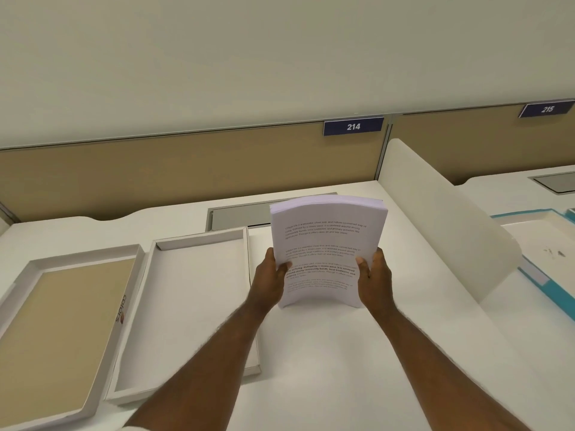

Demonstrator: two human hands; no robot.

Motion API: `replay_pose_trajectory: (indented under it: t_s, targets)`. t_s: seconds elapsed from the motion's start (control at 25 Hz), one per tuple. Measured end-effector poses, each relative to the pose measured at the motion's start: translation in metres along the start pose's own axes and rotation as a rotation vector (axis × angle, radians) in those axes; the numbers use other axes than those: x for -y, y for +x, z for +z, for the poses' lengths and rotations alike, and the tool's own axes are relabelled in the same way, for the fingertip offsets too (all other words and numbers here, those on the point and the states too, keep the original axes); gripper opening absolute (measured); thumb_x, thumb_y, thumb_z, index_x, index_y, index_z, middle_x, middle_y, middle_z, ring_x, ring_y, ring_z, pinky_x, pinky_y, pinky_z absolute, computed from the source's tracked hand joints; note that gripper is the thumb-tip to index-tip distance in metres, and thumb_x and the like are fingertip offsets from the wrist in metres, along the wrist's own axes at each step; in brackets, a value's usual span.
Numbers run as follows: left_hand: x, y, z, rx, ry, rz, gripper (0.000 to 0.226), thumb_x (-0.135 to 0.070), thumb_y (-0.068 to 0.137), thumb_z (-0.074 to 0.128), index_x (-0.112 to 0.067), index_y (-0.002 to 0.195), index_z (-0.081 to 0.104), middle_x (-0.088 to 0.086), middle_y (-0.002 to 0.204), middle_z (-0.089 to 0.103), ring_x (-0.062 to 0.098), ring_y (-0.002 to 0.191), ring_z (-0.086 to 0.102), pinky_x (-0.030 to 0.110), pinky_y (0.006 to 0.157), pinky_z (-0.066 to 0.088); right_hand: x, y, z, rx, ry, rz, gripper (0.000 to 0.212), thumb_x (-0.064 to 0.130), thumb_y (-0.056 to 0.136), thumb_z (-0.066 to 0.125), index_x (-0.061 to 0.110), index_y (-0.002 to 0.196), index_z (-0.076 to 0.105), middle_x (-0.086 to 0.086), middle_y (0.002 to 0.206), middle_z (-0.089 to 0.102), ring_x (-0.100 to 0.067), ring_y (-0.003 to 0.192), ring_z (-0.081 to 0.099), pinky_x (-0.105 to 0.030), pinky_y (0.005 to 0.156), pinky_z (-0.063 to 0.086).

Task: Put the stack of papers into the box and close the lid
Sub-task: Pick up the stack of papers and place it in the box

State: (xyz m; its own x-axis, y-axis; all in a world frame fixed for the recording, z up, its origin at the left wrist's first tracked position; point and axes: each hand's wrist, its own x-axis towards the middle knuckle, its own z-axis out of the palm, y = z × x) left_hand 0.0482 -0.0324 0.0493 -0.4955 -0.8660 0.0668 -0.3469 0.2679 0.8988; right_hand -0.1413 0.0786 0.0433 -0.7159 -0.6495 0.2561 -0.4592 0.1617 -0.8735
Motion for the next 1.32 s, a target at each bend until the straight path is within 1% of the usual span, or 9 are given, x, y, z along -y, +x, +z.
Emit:
replay_pose_trajectory:
  t_s: [0.2, 0.32, 0.48, 0.6, 0.84, 0.92, 1.0, 1.16, 1.32]
  targets:
    - [-0.013, -0.002, -0.034, 0.032, 0.000, 0.088, 0.039, -0.027, 0.095, 0.055, -0.005, 0.126, 0.050, 0.008, 0.123, 0.066, 0.026, 0.109, 0.067, 0.038, 0.087, 0.058, 0.033, 0.006, -0.006, 0.000, -0.049, -0.065, 0.025, 0.008, 0.096, 0.050, -0.002, 0.118, 0.053, -0.019, 0.110, 0.066, -0.033, 0.096, 0.063, -0.021, 0.071, 0.047]
    - [-0.024, 0.008, -0.070, 0.023, -0.076, 0.023, 0.043, -0.018, 0.092, 0.061, -0.004, 0.130, 0.048, 0.011, 0.128, 0.064, 0.028, 0.113, 0.064, 0.045, 0.095, 0.054, 0.068, 0.024, 0.004, 0.044, -0.087, -0.017, 0.026, 0.011, 0.093, 0.053, 0.000, 0.116, 0.058, -0.018, 0.114, 0.067, -0.033, 0.101, 0.063, -0.026, 0.078, 0.042]
    - [-0.020, 0.007, -0.127, 0.028, -0.124, -0.086, 0.041, -0.014, 0.094, 0.058, -0.007, 0.134, 0.048, 0.010, 0.129, 0.064, 0.029, 0.115, 0.064, 0.050, 0.100, 0.051, 0.108, 0.030, 0.037, 0.196, -0.081, 0.078, 0.029, 0.015, 0.093, 0.054, 0.002, 0.118, 0.062, -0.015, 0.119, 0.067, -0.033, 0.108, 0.061, -0.038, 0.089, 0.050]
    - [-0.002, -0.010, -0.167, 0.000, -0.102, -0.137, 0.037, -0.013, 0.095, 0.057, -0.007, 0.131, 0.052, 0.011, 0.127, 0.066, 0.029, 0.114, 0.064, 0.051, 0.101, 0.050, 0.129, 0.016, 0.077, 0.278, -0.072, 0.131, 0.027, 0.016, 0.092, 0.054, 0.003, 0.114, 0.063, -0.013, 0.116, 0.067, -0.030, 0.102, 0.061, -0.034, 0.081, 0.049]
    - [0.051, -0.040, -0.240, -0.069, -0.035, -0.259, 0.034, -0.016, 0.094, 0.058, -0.005, 0.127, 0.056, 0.011, 0.126, 0.067, 0.029, 0.110, 0.067, 0.046, 0.099, 0.052, 0.157, -0.028, 0.165, 0.387, -0.049, 0.252, 0.018, 0.014, 0.090, 0.057, 0.000, 0.101, 0.062, -0.018, 0.113, 0.067, -0.031, 0.097, 0.063, -0.031, 0.076, 0.048]
    - [0.068, -0.045, -0.257, -0.075, -0.020, -0.273, 0.032, -0.016, 0.094, 0.057, -0.003, 0.124, 0.059, 0.013, 0.124, 0.068, 0.031, 0.110, 0.067, 0.047, 0.099, 0.052, 0.162, -0.040, 0.190, 0.409, -0.066, 0.283, 0.022, 0.014, 0.090, 0.057, -0.003, 0.103, 0.062, -0.019, 0.114, 0.067, -0.032, 0.098, 0.063, -0.033, 0.078, 0.050]
    - [0.088, -0.046, -0.267, -0.079, 0.003, -0.304, 0.031, -0.016, 0.095, 0.057, -0.002, 0.123, 0.060, 0.014, 0.123, 0.068, 0.032, 0.110, 0.066, 0.049, 0.099, 0.051, 0.163, -0.049, 0.211, 0.411, -0.107, 0.310, 0.026, 0.014, 0.090, 0.057, -0.005, 0.108, 0.061, -0.020, 0.115, 0.066, -0.035, 0.103, 0.063, -0.035, 0.081, 0.050]
    - [0.119, -0.038, -0.272, -0.056, 0.009, -0.363, 0.032, -0.017, 0.094, 0.057, -0.002, 0.123, 0.060, 0.014, 0.123, 0.068, 0.032, 0.111, 0.065, 0.048, 0.100, 0.050, 0.154, -0.062, 0.241, 0.385, -0.186, 0.371, 0.029, 0.012, 0.089, 0.057, -0.005, 0.112, 0.060, -0.021, 0.117, 0.065, -0.036, 0.106, 0.062, -0.029, 0.075, 0.045]
    - [0.138, -0.026, -0.263, -0.031, 0.003, -0.428, 0.033, -0.016, 0.096, 0.055, -0.001, 0.125, 0.058, 0.015, 0.126, 0.066, 0.032, 0.113, 0.064, 0.043, 0.100, 0.051, 0.139, -0.064, 0.260, 0.358, -0.241, 0.457, 0.028, 0.010, 0.089, 0.056, -0.005, 0.112, 0.059, -0.021, 0.117, 0.065, -0.036, 0.105, 0.062, -0.029, 0.073, 0.045]
